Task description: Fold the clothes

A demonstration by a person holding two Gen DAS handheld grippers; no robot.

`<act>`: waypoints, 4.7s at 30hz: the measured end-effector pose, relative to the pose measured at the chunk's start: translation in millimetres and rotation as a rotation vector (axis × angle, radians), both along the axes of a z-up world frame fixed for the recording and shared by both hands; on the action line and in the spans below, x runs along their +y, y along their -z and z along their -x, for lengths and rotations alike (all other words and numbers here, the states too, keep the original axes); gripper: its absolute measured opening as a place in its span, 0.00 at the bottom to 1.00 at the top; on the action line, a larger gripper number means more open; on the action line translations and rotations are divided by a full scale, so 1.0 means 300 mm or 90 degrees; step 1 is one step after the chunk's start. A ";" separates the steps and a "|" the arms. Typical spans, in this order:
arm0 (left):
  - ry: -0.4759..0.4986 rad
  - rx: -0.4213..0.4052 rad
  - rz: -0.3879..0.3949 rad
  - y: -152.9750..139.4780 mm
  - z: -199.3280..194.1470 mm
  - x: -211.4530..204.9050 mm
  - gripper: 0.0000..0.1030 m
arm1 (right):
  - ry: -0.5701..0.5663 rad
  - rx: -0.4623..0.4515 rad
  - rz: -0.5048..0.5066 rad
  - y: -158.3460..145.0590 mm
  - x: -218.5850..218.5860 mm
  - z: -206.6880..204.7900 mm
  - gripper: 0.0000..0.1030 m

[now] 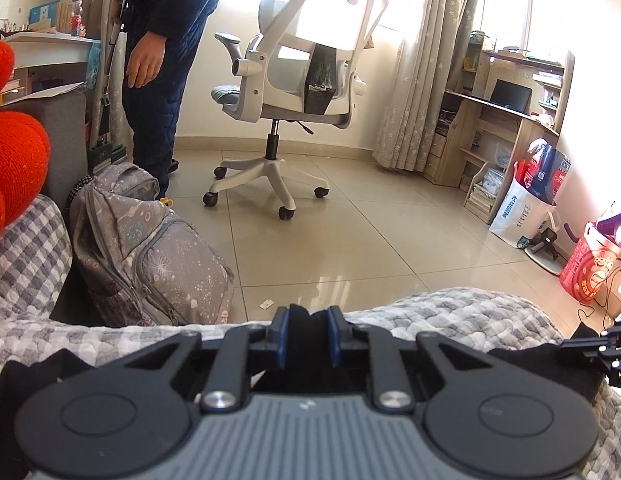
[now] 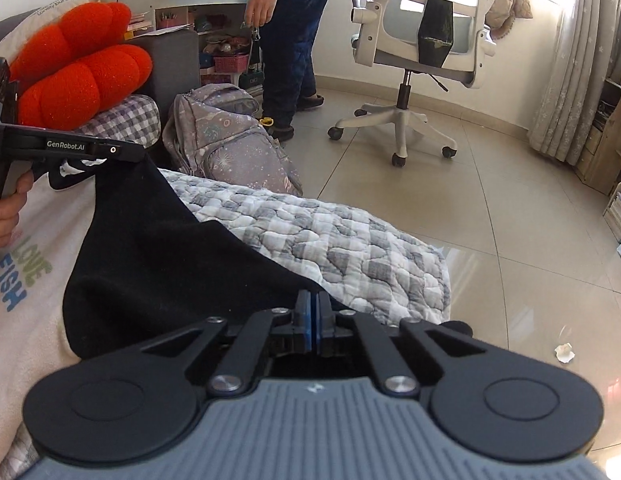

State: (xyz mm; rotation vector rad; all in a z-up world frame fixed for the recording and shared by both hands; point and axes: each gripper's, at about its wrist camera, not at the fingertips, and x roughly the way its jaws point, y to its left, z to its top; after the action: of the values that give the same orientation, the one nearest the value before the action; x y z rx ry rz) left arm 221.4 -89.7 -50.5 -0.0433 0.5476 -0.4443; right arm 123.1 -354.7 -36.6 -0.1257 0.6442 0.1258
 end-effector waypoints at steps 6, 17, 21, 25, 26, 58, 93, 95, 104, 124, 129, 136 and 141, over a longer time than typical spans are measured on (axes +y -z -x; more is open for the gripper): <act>-0.037 -0.036 -0.023 0.006 -0.006 -0.024 0.19 | 0.042 -0.037 0.002 -0.023 0.008 -0.048 0.01; -0.020 0.002 -0.121 0.008 -0.009 -0.088 0.35 | 0.071 0.023 -0.026 0.019 -0.001 -0.140 0.17; 0.027 -0.032 -0.123 -0.047 0.058 -0.110 0.41 | 0.103 0.007 -0.059 -0.033 -0.088 -0.077 0.30; 0.110 -0.053 -0.117 -0.087 0.140 -0.155 0.43 | 0.138 0.017 -0.101 -0.044 -0.180 -0.006 0.30; 0.131 -0.057 -0.116 -0.091 0.161 -0.168 0.42 | 0.147 0.020 -0.111 -0.043 -0.197 0.011 0.30; 0.407 -0.005 -0.192 -0.002 0.421 -0.399 0.18 | 0.117 0.079 -0.322 0.111 -0.364 0.154 0.30; 0.443 0.042 -0.100 -0.084 0.408 -0.273 0.31 | 0.100 0.054 -0.288 0.025 -0.279 0.189 0.15; 0.445 0.024 -0.133 -0.065 0.427 -0.293 0.31 | 0.083 0.065 -0.294 0.029 -0.242 0.193 0.15; 0.416 -0.028 -0.124 -0.055 0.453 -0.295 0.03 | 0.071 0.100 -0.421 0.068 -0.181 0.224 0.24; 0.417 -0.020 -0.135 0.016 0.478 -0.317 0.03 | 0.359 -0.044 -0.584 0.116 -0.261 0.288 0.09; 0.418 -0.016 -0.127 0.006 0.485 -0.302 0.17 | 0.448 -0.069 -0.566 0.119 -0.301 0.314 0.09; 0.376 -0.028 -0.117 -0.061 0.516 -0.164 0.48 | 0.475 -0.057 -0.480 0.064 -0.274 0.354 0.18; 0.288 -0.018 -0.125 -0.079 0.496 0.024 0.57 | 0.411 -0.036 -0.424 0.005 -0.160 0.354 0.44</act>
State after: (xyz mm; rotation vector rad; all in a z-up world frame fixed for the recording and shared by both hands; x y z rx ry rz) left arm 72.6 -82.5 -26.8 0.2800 0.5712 -0.8279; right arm 16.9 -402.5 -38.2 0.7165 0.5320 -0.2882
